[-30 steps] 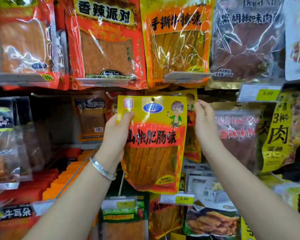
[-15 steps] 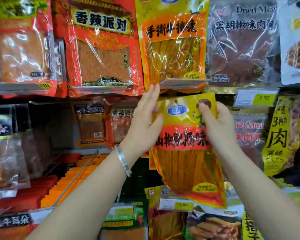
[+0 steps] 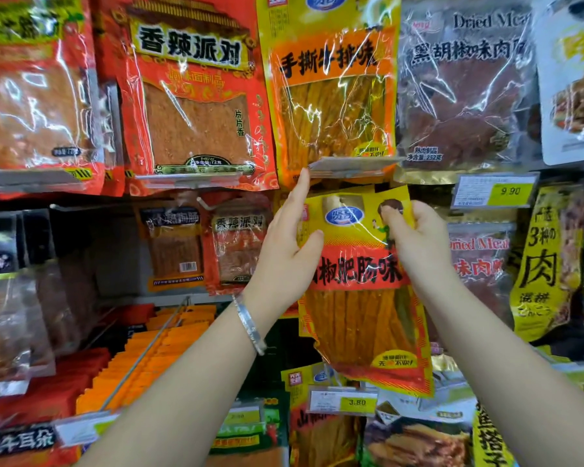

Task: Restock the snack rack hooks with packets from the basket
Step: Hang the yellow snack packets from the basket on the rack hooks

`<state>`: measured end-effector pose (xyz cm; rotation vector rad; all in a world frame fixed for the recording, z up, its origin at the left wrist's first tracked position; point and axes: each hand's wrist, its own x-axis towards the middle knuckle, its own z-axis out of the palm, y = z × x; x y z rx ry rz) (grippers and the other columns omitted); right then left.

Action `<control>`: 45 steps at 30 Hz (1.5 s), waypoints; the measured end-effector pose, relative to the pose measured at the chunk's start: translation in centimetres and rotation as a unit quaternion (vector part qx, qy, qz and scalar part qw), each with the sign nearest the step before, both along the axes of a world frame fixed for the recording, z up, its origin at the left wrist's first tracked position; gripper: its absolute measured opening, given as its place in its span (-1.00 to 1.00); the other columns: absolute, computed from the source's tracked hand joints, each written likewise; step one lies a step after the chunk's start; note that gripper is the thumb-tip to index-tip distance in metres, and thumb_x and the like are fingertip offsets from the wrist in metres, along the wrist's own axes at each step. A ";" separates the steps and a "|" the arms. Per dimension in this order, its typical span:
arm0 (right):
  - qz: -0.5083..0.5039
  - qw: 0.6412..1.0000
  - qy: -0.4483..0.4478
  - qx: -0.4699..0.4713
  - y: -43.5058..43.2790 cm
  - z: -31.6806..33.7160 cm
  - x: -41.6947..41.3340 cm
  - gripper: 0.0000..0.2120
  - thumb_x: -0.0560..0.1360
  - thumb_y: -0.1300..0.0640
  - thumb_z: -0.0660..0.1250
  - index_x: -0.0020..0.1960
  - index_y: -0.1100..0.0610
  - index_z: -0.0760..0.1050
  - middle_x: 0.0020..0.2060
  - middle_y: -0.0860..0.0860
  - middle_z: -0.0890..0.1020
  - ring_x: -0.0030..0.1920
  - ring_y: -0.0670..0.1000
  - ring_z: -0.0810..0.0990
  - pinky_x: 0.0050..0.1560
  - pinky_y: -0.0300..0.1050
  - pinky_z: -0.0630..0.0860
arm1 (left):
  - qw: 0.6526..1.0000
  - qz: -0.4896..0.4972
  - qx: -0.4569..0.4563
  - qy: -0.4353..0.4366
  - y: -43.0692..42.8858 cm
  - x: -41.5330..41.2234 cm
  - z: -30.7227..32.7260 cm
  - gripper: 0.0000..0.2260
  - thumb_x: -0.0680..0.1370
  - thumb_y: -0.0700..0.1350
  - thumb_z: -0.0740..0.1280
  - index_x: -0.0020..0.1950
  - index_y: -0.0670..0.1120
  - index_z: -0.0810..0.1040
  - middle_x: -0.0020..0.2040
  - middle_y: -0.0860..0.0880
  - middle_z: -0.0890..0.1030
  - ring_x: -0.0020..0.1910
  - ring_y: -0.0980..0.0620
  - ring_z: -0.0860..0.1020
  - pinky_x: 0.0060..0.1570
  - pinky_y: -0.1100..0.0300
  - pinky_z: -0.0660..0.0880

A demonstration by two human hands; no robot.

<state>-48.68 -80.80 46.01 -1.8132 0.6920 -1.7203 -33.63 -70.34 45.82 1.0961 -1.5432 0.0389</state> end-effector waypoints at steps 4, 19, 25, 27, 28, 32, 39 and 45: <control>-0.007 1.000 0.002 -0.004 0.0 0.0 0.1 -0.67 0.55 0.01 0.26 -0.14 0.31 0.43 -0.31 0.21 0.52 -0.32 0.15 0.50 -0.27 0.09 0.45 | 1.000 -0.012 -0.001 0.004 -0.3 0.1 -0.2 -0.34 0.54 -0.17 0.16 0.47 0.34 -0.05 0.50 0.24 0.15 0.38 0.42 0.16 0.31 0.28 0.20; -0.195 0.963 0.084 -0.168 -0.7 -3.4 0.9 -0.44 0.50 0.16 0.35 0.42 0.14 0.22 0.26 0.03 0.42 0.27 -0.08 0.38 0.29 -0.21 0.32 | 0.990 0.085 0.039 -0.106 -2.4 2.5 -4.8 -0.39 0.51 -0.05 0.18 0.47 0.28 -0.03 0.50 0.22 0.08 0.51 0.17 0.02 0.48 -0.02 0.09; -0.268 0.845 0.321 -0.334 -0.5 -9.9 2.0 -0.40 0.40 0.22 0.43 0.40 0.28 0.34 0.38 0.25 0.39 0.40 0.24 0.34 0.35 0.16 0.26 | 0.931 0.189 0.112 -0.291 -3.4 5.5 -10.3 -0.35 0.54 -0.04 0.20 0.52 0.21 -0.09 0.52 0.17 -0.23 0.49 0.16 -0.27 0.49 -0.05 -0.14; -0.251 0.847 0.357 -0.303 -1.5 -10.9 2.6 -0.40 0.41 0.20 0.45 0.39 0.29 0.36 0.38 0.26 0.38 0.39 0.25 0.34 0.31 0.16 0.34 | 0.911 0.205 0.115 -0.338 -4.0 6.1 -11.0 -0.30 0.54 -0.03 0.20 0.50 0.22 -0.19 0.49 0.18 -0.33 0.47 0.14 -0.34 0.47 -0.02 -0.19; -0.246 0.850 0.367 -0.286 -2.1 -11.0 3.0 -0.41 0.42 0.19 0.44 0.39 0.29 0.35 0.39 0.27 0.36 0.41 0.25 0.32 0.29 0.15 0.37 | 0.907 0.208 0.115 -0.347 -4.3 6.3 -11.1 -0.29 0.53 -0.03 0.20 0.50 0.23 -0.21 0.48 0.19 -0.36 0.47 0.14 -0.35 0.45 -0.01 -0.21; -0.226 0.853 0.398 -0.251 -5.1 -10.0 4.7 -0.43 0.44 0.19 0.41 0.39 0.29 0.34 0.40 0.26 0.35 0.41 0.25 0.31 0.27 0.12 0.41 | 0.904 0.209 0.139 -0.346 -6.3 7.5 -11.0 -0.31 0.52 -0.01 0.21 0.53 0.17 -0.12 0.47 0.19 -0.37 0.48 0.12 -0.32 0.44 -0.08 -0.16; -0.195 0.832 0.500 -0.139 -9.1 -8.5 8.1 -0.37 0.56 0.17 0.14 0.55 0.15 -0.06 0.54 0.11 -0.06 0.53 0.11 -0.02 0.44 0.01 0.20 | 0.871 0.222 0.233 -0.370 -10.4 9.4 -9.2 -0.27 0.49 0.03 0.26 0.55 0.04 -0.08 0.53 0.05 -0.31 0.53 -0.05 -0.19 0.44 -0.17 0.09; -0.156 0.837 0.523 -0.040 -8.5 -6.3 9.1 -0.39 0.57 0.15 0.15 0.55 0.05 -0.02 0.55 0.05 0.00 0.50 0.12 0.13 0.39 0.06 0.26 | 0.870 0.191 0.276 -0.360 -11.1 10.5 -7.5 -0.32 0.49 0.06 0.28 0.54 0.02 0.06 0.55 0.02 -0.24 0.53 -0.10 -0.01 0.40 -0.12 0.20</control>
